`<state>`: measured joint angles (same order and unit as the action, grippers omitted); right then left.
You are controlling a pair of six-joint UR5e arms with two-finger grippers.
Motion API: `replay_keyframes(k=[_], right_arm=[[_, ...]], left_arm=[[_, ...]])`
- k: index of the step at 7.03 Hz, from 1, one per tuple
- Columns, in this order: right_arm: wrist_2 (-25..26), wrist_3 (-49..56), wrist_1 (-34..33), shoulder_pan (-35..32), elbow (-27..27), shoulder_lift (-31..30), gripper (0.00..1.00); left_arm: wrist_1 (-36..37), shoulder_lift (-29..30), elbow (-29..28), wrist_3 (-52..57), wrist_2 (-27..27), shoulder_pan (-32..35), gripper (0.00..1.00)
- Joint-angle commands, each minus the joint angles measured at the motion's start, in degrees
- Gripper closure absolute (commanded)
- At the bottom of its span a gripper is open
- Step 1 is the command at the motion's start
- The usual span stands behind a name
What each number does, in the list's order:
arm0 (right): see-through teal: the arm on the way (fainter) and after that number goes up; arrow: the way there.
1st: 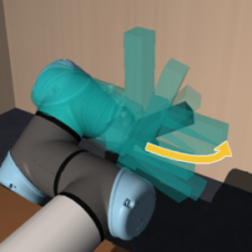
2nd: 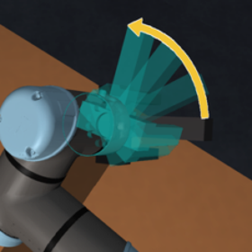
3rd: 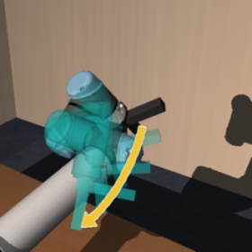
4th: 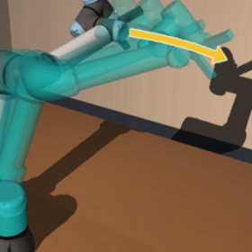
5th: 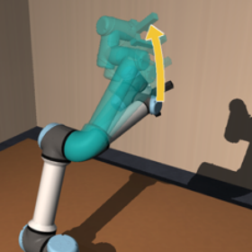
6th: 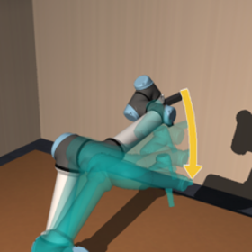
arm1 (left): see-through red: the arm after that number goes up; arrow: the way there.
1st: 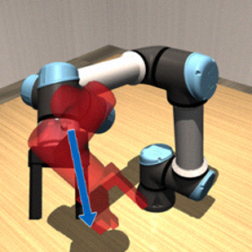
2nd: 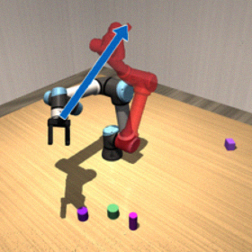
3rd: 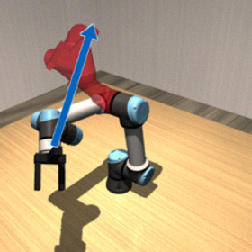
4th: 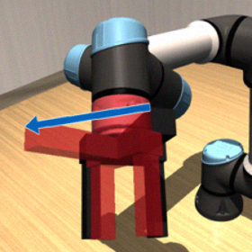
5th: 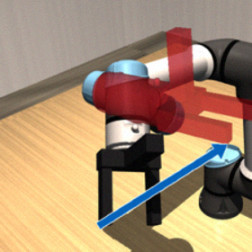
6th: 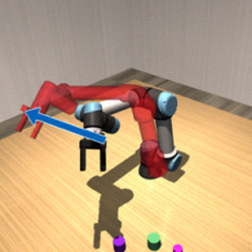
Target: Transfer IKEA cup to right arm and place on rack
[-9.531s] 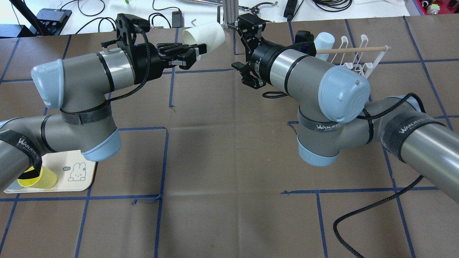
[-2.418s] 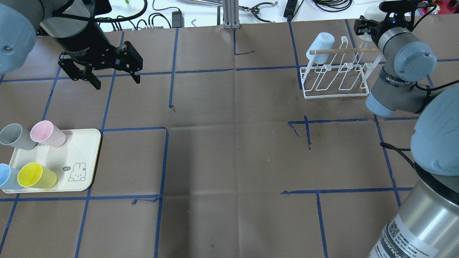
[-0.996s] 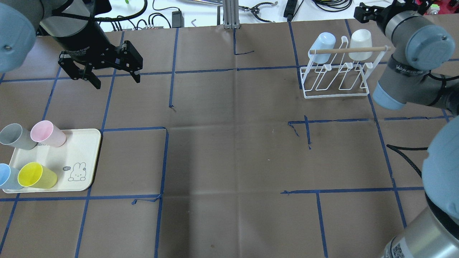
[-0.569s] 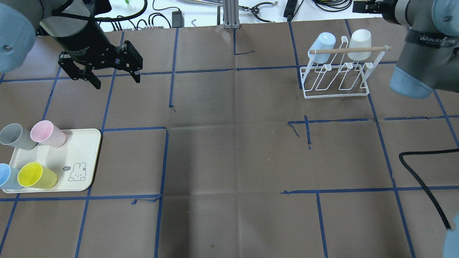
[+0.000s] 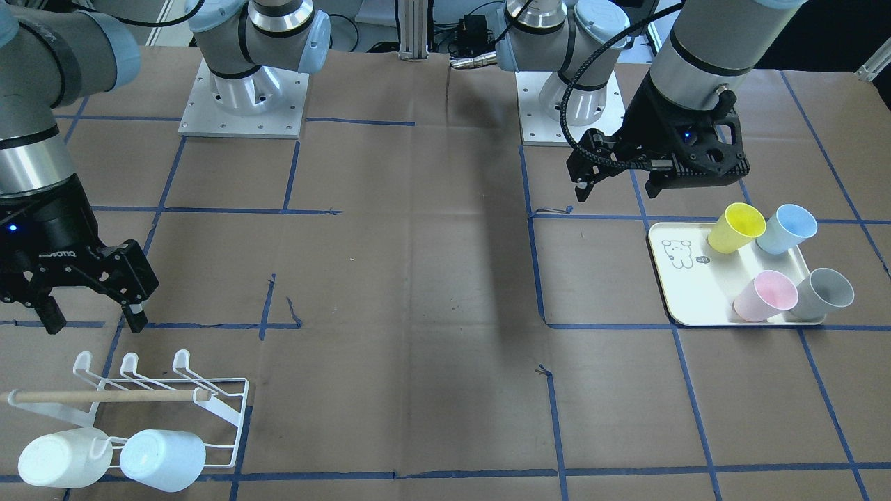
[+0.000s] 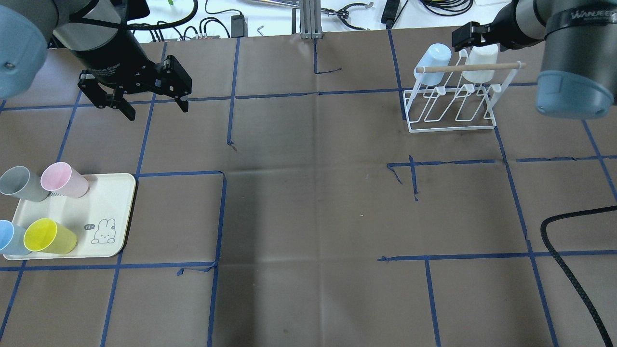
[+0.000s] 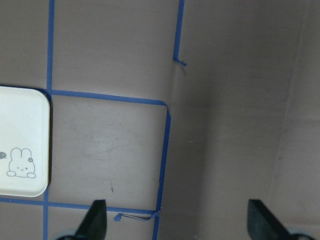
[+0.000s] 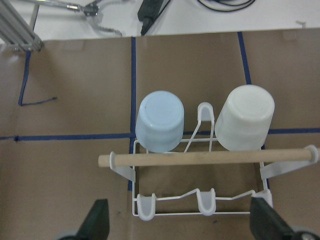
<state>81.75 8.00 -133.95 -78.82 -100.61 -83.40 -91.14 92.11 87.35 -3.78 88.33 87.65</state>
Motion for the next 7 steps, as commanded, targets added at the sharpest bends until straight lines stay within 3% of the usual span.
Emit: replay_keyframes(k=[1, 3, 4, 5, 6, 7], right_arm=[[3.2, -3.9, 16.8, -4.4, 0.5, -6.7, 0.0], [6.8, -9.1, 26.9, -10.2, 1.8, -9.3, 0.0], [6.7, -9.1, 31.7, -10.9, 4.8, -9.7, 0.0], [6.8, -9.1, 40.9, -11.1, 9.4, -9.9, 0.0], [6.9, -9.8, 45.6, -11.4, 12.0, -9.9, 0.0], [6.8, -10.5, 45.8, -11.4, 11.6, -9.8, 0.0]], left_arm=[[0.0, 0.0, 0.0, 0.0, 0.0, 0.0, 0.0], [0.0, 0.0, 0.0, 0.0, 0.0, 0.1, 0.0], [0.0, 0.0, 0.0, 0.0, 0.0, 0.0, 0.0], [0.0, 0.0, 0.0, 0.0, 0.0, 0.1, 0.0], [0.0, 0.0, 0.0, 0.0, 0.0, 0.1, 0.0], [-0.1, 0.0, 0.0, 0.0, 0.1, 0.1, 0.0]])
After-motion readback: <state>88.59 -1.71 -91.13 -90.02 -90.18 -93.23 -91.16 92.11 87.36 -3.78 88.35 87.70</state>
